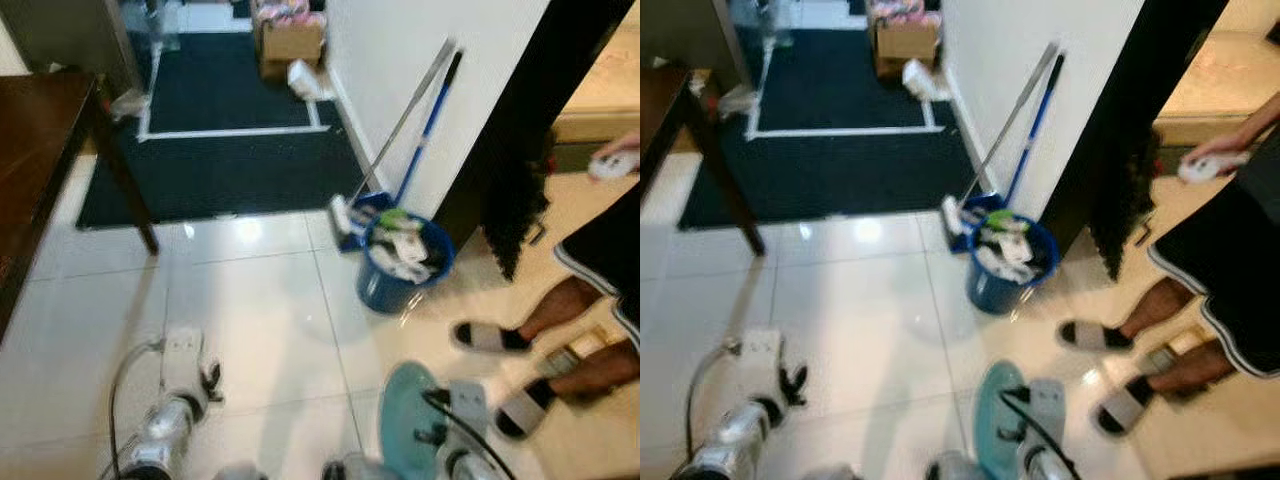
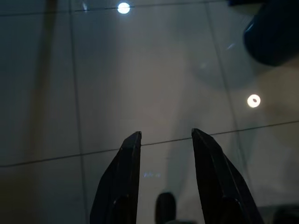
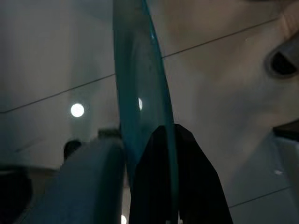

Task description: Setting the table

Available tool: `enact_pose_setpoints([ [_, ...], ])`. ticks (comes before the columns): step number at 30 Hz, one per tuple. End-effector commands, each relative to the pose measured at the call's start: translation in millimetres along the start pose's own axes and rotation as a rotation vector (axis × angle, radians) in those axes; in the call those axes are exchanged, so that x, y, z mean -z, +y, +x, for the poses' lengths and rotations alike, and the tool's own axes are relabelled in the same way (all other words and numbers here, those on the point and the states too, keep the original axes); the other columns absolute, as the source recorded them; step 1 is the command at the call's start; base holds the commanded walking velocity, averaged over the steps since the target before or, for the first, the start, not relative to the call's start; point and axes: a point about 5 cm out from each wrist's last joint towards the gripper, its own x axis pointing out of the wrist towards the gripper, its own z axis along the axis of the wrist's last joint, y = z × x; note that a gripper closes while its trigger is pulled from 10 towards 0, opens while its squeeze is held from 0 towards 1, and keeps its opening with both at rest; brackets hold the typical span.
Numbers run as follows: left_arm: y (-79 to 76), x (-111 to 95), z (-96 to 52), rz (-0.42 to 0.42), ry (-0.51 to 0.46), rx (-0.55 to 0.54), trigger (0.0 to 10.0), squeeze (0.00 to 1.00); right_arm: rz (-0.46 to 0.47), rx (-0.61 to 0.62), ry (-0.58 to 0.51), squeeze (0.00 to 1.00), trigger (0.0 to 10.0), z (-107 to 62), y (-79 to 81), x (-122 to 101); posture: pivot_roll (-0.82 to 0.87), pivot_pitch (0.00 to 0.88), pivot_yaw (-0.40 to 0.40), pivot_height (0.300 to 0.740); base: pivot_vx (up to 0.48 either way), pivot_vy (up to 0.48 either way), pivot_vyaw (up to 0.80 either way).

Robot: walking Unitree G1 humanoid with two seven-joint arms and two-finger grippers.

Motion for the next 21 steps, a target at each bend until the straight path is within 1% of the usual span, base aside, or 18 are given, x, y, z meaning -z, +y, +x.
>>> enact_pose_setpoints([
  [1, -3.9, 4.1, -0.6, -0.007, 0.015, 0.009, 10.0, 0.00, 0.008, 0.017, 0.007, 0.00, 10.0, -1.2, -5.8, 2.3, 0.06, 0.057, 0.022, 0.740, 0.304, 0.000, 0.00],
  [21, -7.7, 3.8, 0.1, -0.015, 0.011, 0.013, 10.0, 0.00, 0.007, 0.018, 0.010, 0.00, 10.0, -1.6, -7.2, 3.1, 0.06, 0.069, 0.019, 0.740, 0.304, 0.000, 0.00],
])
